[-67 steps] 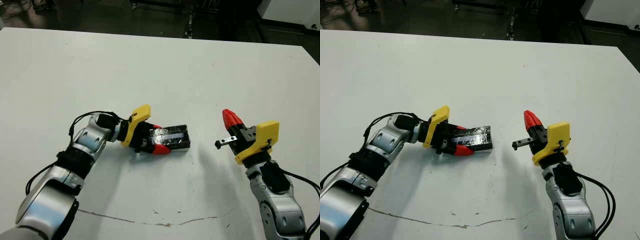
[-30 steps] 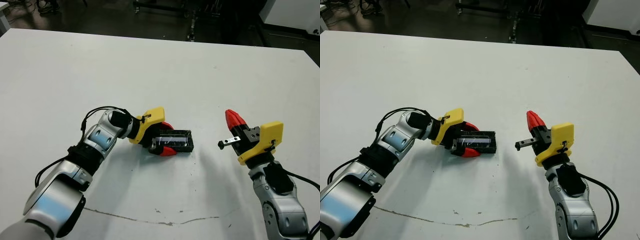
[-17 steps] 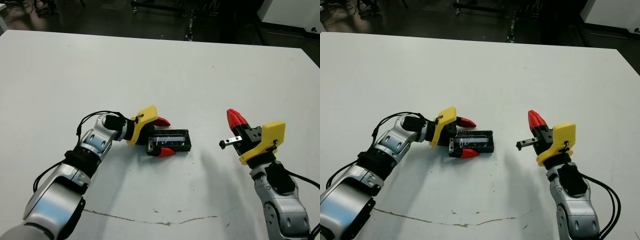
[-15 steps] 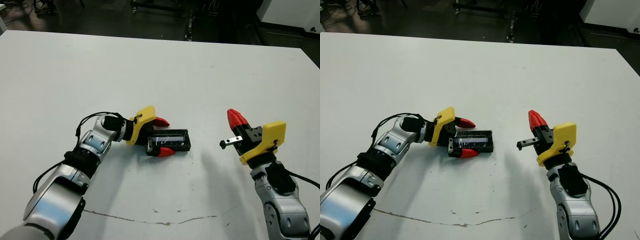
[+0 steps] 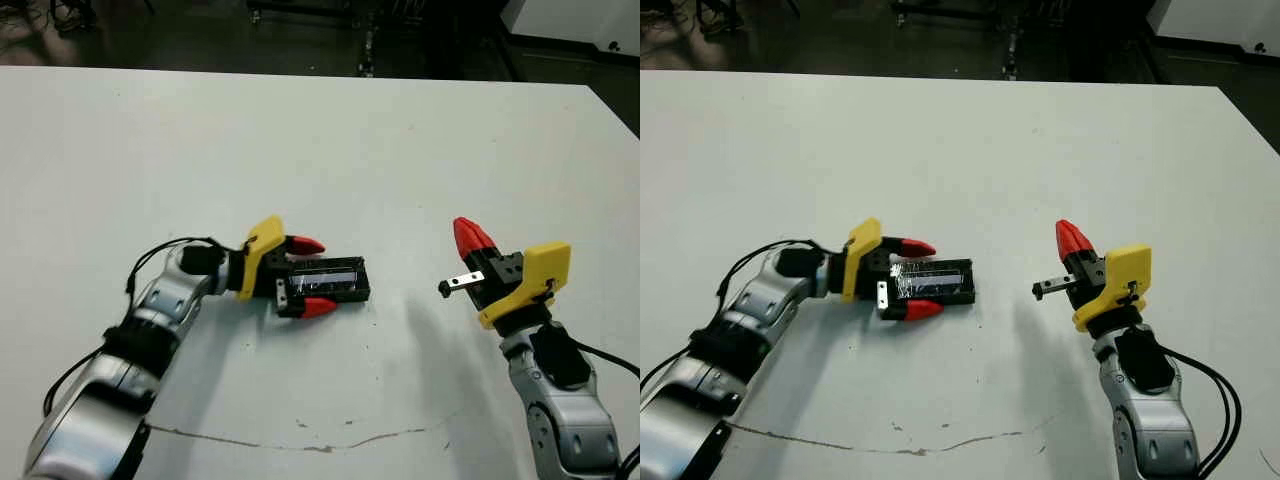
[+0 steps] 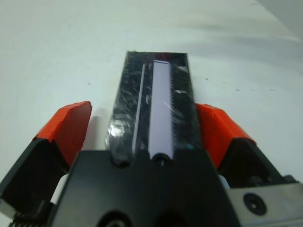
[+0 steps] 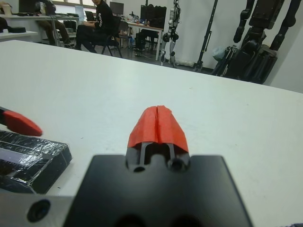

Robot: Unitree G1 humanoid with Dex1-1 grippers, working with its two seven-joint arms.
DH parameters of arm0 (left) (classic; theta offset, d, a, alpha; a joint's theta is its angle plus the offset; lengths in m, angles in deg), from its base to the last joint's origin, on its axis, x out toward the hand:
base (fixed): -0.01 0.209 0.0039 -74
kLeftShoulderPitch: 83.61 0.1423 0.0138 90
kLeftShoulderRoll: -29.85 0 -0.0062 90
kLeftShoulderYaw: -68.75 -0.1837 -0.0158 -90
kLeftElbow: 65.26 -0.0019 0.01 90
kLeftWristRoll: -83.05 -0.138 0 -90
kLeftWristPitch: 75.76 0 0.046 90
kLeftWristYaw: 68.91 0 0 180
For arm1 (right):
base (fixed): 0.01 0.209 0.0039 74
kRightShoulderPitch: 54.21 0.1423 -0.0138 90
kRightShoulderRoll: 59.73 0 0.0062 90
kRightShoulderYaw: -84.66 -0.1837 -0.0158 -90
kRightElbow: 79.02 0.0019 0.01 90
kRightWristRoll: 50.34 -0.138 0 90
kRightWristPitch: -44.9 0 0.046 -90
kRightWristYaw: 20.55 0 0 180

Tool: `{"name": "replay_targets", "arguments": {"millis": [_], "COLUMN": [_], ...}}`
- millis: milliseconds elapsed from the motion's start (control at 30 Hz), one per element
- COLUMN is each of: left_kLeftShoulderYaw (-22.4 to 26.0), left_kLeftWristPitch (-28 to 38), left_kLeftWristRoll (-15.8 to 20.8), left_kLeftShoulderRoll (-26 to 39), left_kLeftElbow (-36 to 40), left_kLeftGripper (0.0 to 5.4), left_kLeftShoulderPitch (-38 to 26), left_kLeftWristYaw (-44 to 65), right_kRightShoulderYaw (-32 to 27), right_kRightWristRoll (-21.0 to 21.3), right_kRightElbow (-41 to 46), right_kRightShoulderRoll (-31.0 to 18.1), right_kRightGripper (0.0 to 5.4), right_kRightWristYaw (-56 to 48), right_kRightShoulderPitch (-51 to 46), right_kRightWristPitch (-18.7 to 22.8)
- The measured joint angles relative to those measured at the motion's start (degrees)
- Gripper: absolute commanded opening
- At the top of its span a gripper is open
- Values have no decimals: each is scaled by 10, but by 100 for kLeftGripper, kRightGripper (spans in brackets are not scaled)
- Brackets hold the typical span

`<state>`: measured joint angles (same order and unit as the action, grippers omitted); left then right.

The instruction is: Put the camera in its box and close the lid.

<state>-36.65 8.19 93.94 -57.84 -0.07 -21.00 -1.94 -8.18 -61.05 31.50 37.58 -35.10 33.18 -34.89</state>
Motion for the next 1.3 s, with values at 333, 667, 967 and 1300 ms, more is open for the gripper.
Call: {"name": "replay_targets", "arguments": {"millis": [333, 667, 967, 1300], "left_kLeftShoulderYaw": [30, 48, 145, 242], "left_kLeftWristPitch": [-74, -102, -183, -312], "left_kLeftWristRoll": [34, 43, 37, 78], "left_kLeftShoulderRoll": [41, 96, 144, 65], "left_kLeftElbow": [100, 130, 214, 388], "left_kLeftGripper": [539, 539, 539, 425], "left_kLeftShoulderPitch": [54, 67, 101, 121], "left_kLeftWristYaw": [-10, -14, -146, -390], "right_kRightShoulderYaw": [6, 7, 9, 10], "right_kRightWristRoll": [1, 0, 0, 1], "right_kRightElbow": [1, 1, 2, 3], "right_kRightShoulderRoll": [1, 2, 3, 4], "right_kRightGripper": [0, 0, 0, 0], "right_kRightWristYaw": [3, 4, 4, 8], "right_kRightShoulderPitch": [0, 0, 0, -1], "right_kRightWristPitch": [0, 0, 0, 0]}}
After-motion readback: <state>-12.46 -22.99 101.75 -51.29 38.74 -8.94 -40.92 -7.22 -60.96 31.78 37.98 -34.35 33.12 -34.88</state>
